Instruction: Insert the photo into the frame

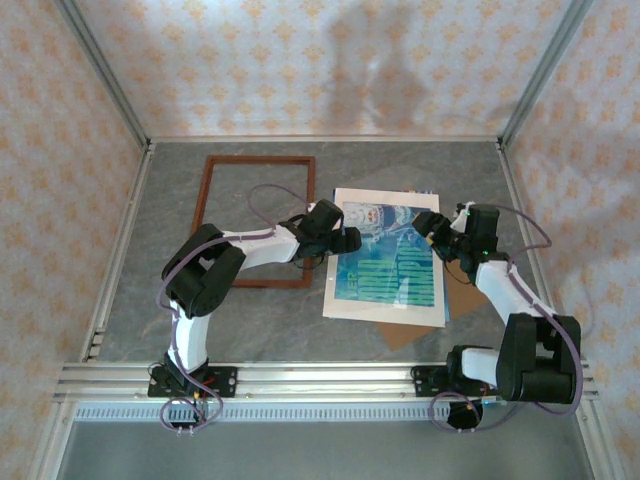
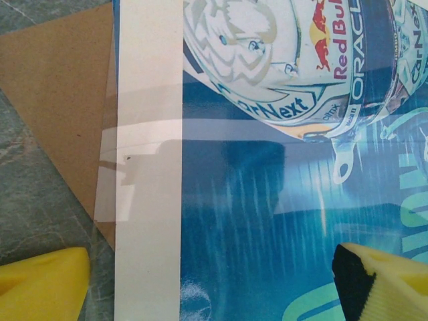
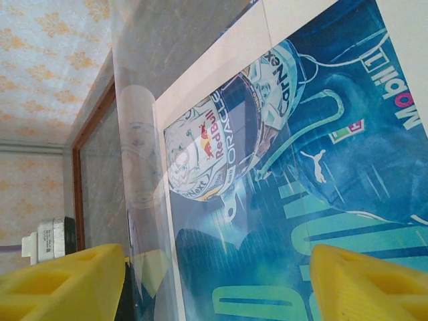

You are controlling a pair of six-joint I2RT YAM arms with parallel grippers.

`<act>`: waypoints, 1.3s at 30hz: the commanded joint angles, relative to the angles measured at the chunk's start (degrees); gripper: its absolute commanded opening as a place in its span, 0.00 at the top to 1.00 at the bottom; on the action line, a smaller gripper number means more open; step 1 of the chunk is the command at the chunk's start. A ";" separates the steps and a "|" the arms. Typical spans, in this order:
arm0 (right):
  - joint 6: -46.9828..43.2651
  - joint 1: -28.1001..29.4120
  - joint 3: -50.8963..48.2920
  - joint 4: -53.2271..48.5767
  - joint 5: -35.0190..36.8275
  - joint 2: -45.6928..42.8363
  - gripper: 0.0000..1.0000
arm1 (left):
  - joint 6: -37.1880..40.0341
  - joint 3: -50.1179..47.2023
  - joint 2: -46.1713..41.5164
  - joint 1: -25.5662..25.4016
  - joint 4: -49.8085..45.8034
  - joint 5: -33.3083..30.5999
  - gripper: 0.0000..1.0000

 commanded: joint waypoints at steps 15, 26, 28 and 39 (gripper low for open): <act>-5.47 -1.42 1.07 -11.30 -3.74 -9.21 0.44 | 0.21 -0.66 1.57 -0.74 1.72 1.33 0.09; -8.39 -1.61 5.89 -19.12 -3.14 -2.85 0.78 | 0.25 -1.05 1.31 -0.95 2.42 1.54 0.09; -9.54 -1.62 6.73 -20.60 -2.43 -2.54 0.84 | 0.30 -0.96 1.16 -1.01 2.28 1.79 0.09; -11.83 -1.61 12.00 -28.10 5.60 0.53 1.00 | 0.66 -0.71 -1.29 -1.05 1.10 1.46 0.09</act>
